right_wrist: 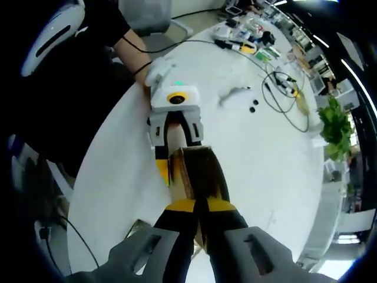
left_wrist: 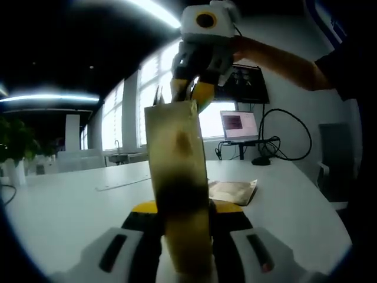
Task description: Extract single mask from mask box in order stack masks on table
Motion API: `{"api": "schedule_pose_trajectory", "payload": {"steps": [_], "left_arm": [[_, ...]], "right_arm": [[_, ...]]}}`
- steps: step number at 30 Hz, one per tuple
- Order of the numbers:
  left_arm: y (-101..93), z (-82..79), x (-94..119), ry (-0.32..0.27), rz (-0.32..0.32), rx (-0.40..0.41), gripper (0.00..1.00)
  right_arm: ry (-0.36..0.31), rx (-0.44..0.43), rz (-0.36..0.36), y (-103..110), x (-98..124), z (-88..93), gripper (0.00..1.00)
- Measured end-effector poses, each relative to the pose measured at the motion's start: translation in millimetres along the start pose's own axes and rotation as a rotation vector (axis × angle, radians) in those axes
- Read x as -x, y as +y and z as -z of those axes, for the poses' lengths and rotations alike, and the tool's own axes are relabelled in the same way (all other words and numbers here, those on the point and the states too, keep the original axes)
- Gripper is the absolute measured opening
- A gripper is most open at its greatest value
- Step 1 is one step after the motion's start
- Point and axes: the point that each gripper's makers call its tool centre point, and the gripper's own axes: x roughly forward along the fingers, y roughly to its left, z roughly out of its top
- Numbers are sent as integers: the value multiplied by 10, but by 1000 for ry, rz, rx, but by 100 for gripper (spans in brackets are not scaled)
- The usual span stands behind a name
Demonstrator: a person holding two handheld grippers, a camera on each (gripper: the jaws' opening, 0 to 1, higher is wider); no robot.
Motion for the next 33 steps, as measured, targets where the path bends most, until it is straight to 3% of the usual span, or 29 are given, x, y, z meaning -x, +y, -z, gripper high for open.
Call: {"api": "schedule_pose_trajectory", "payload": {"steps": [9,17,22,28,33], "left_arm": [[-13,8,-9,6,4,-16,34],[3,-31,12,-16,4,8,36],[31,-55,17,-32,0,19,37],[48,-126,38,-66,-2,23,39],[22,-145,33,-74,7,-9,35]], "right_arm": [[-3,18,15,83,39,32,0],[-60,-13,48,205,32,-107,0],[-113,-13,80,136,12,-190,0],[-153,-24,80,148,18,-212,0],[-161,-10,85,203,23,-214,0]]}}
